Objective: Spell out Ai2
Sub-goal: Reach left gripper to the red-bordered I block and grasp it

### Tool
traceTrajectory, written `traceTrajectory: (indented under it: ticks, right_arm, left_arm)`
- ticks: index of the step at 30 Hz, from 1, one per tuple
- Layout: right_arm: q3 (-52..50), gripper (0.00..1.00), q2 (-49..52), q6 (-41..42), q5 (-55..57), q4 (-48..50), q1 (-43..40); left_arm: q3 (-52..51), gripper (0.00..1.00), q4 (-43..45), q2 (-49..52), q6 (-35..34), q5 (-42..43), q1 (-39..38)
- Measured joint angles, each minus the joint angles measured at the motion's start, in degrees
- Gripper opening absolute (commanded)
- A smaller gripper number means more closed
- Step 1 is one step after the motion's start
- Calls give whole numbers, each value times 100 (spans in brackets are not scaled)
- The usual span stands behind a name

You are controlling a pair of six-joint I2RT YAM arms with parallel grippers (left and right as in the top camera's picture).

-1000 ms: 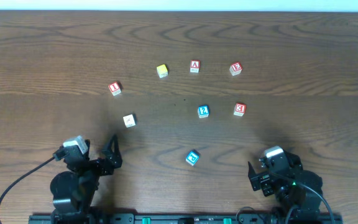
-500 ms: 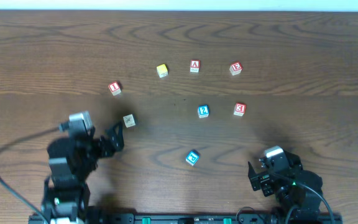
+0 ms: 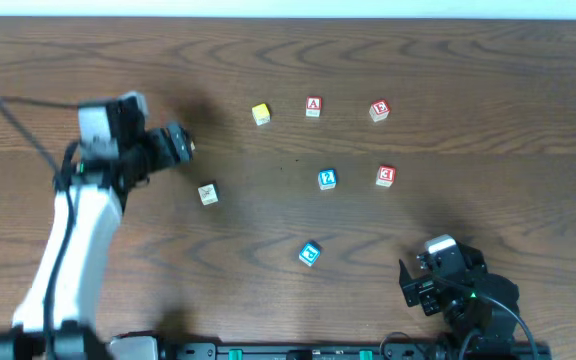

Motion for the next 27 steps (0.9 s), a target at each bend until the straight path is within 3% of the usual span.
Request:
traceTrajectory:
  ticks: [11,17,27]
  right_arm:
    - [0,99,0,0,0,2,0]
    - [0,99,0,0,0,2,0]
    - [-2,99,0,0,0,2,0]
  left_arm:
    - [2238,95,-645,2256,70,-756,-463]
    - [2369,95,-304,2811,81,-758,-481]
    - [2369,95,-444,2857,11,-758,-483]
